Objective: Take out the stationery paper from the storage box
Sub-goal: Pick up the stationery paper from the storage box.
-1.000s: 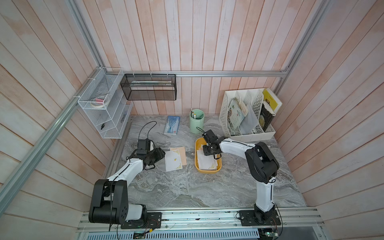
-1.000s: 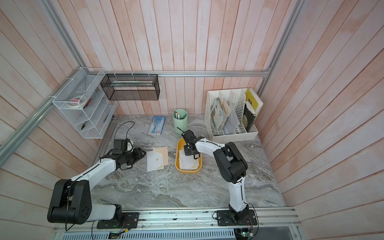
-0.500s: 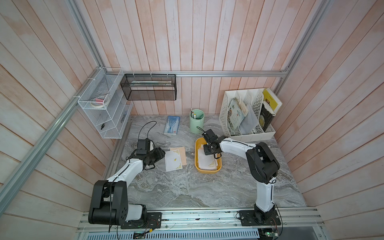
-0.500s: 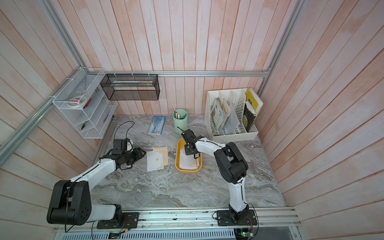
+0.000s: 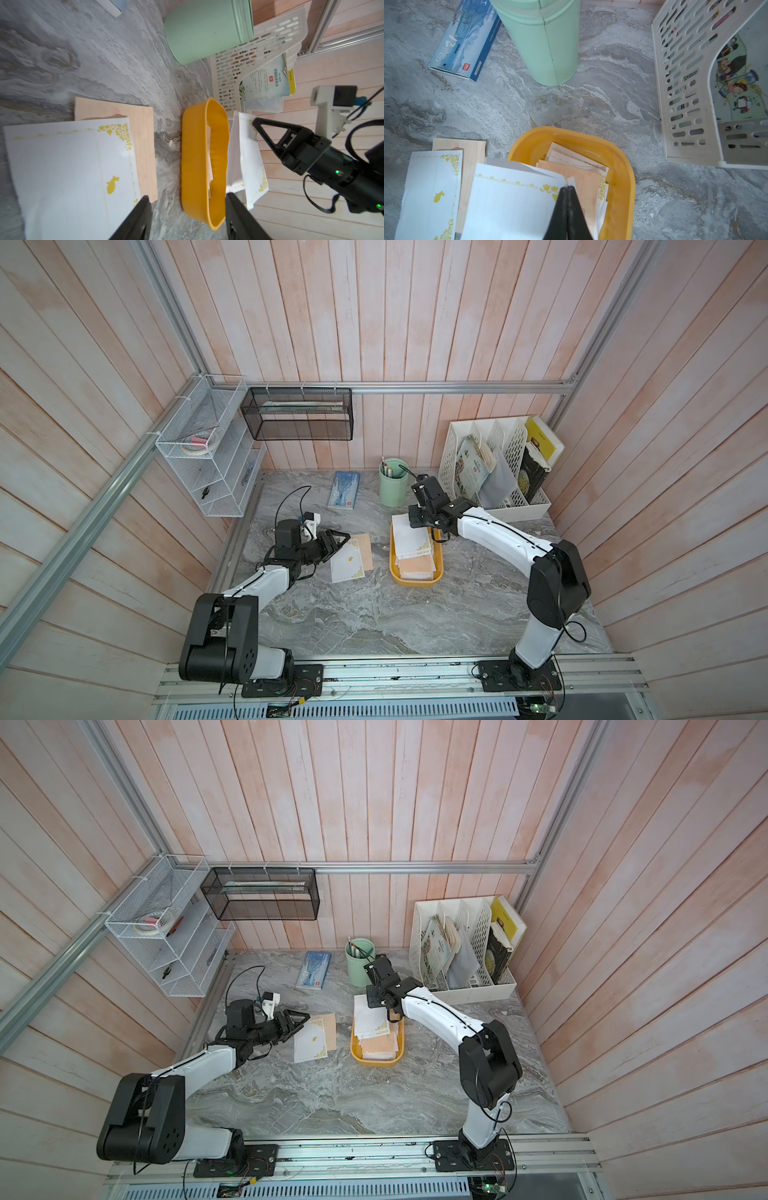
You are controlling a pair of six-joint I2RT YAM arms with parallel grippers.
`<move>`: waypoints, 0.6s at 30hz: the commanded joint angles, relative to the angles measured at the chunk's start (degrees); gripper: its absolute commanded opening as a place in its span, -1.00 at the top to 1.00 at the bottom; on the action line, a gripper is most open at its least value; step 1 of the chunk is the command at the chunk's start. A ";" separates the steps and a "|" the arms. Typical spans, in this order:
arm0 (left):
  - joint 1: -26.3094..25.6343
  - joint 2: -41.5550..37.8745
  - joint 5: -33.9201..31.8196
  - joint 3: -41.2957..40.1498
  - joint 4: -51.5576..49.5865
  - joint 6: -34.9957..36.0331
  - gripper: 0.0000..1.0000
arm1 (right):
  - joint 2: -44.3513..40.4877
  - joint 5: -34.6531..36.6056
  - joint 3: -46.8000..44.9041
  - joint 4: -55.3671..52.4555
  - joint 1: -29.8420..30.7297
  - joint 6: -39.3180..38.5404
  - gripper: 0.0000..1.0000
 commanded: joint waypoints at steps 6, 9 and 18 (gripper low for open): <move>-4.61 1.44 9.08 2.92 12.55 -4.70 -0.17 | 0.36 0.87 -1.14 -0.58 0.36 -0.51 0.91; -6.68 2.80 9.49 4.24 13.89 -5.56 -0.17 | 0.29 0.62 -1.28 -0.44 0.41 -0.46 0.91; -12.53 10.20 9.84 8.28 19.13 -9.09 -0.16 | -0.10 0.21 -1.77 0.00 0.36 -0.61 0.91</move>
